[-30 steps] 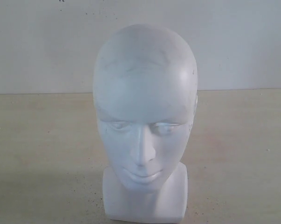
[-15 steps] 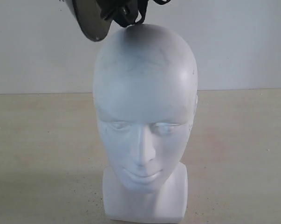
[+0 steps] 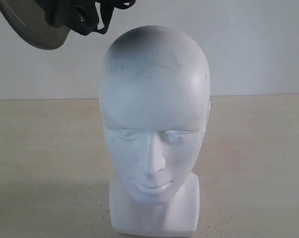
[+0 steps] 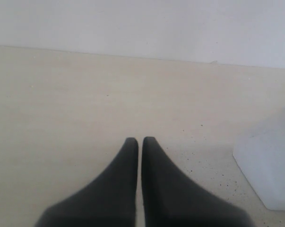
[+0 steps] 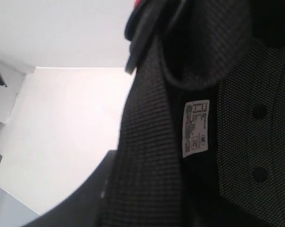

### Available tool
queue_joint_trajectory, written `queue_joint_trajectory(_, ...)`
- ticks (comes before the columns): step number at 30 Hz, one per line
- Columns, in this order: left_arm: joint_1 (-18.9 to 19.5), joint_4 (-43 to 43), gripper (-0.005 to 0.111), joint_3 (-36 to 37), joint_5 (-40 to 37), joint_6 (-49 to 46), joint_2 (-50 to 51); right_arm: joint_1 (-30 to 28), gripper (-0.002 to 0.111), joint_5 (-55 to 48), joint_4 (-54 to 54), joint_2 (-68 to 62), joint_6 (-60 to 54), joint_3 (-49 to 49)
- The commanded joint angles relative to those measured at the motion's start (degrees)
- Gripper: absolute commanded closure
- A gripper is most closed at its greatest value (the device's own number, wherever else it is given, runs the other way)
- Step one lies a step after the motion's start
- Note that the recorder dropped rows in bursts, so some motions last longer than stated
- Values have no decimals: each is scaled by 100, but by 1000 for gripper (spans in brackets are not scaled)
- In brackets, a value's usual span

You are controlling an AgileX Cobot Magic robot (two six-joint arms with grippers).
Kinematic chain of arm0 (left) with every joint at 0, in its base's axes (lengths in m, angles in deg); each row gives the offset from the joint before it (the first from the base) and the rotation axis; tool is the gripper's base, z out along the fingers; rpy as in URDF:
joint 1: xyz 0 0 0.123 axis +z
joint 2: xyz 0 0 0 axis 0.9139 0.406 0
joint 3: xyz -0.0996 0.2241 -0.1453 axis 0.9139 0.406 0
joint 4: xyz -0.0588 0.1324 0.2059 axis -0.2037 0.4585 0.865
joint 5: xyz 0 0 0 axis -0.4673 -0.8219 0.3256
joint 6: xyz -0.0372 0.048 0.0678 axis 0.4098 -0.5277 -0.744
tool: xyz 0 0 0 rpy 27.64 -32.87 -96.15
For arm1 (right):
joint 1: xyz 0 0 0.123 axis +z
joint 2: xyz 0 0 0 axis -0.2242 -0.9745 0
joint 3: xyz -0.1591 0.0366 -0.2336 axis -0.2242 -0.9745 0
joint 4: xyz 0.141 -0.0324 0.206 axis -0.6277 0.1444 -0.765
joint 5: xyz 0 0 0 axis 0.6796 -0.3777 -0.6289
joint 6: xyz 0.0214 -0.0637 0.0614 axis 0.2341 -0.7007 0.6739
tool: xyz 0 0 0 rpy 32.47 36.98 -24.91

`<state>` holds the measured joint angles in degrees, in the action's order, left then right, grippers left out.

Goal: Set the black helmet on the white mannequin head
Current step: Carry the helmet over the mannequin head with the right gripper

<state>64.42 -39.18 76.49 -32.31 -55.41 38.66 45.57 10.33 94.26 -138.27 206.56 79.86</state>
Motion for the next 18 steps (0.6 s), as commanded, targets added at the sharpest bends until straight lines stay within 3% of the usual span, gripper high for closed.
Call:
queue_joint_trajectory(1,-15,-22,102,19,-21,-28,-22,-10,108,1344,-383,-131,-18,218)
queue_joint_trajectory(18,-15,-22,102,19,-21,-28,-22,-10,108,1251,-461,-328,-7,208)
